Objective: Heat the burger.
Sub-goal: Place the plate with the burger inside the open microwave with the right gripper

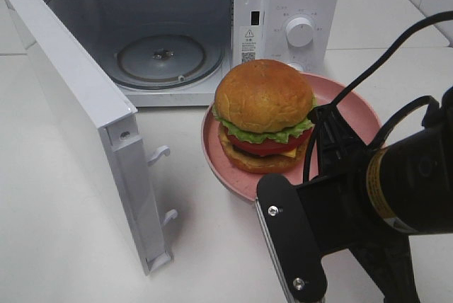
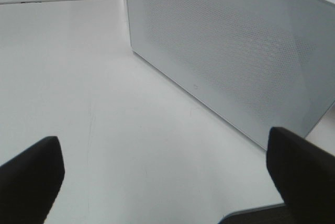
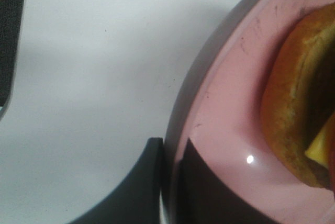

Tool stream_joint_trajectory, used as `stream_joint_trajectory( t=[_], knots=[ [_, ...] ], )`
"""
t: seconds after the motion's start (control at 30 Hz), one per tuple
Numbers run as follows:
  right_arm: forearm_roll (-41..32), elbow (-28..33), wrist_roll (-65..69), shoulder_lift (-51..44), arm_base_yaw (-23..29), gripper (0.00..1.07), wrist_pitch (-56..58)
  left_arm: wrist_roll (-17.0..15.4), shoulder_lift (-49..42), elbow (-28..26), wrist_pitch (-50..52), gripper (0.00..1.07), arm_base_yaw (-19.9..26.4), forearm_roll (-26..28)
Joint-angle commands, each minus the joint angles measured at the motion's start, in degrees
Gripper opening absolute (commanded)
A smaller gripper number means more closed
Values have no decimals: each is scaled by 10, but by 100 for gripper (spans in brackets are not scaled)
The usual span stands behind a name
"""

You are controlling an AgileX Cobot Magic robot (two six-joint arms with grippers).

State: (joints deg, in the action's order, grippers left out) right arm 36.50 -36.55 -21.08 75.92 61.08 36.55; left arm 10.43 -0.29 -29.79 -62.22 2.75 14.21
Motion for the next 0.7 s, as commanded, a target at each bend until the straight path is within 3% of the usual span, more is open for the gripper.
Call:
stream_joint_trajectory(
  t=[0.03, 0.37, 0.7],
  knots=[
    [-3, -3, -96, -6, -41, 0, -49, -3, -14, 2, 8, 98, -2, 4],
    [-120, -3, -333, -6, -136, 0, -122, -3, -14, 2, 8, 98, -2, 4],
    [-351, -4, -669, -6, -259, 0, -146, -3, -14, 2, 8, 98, -2, 4]
  ],
)
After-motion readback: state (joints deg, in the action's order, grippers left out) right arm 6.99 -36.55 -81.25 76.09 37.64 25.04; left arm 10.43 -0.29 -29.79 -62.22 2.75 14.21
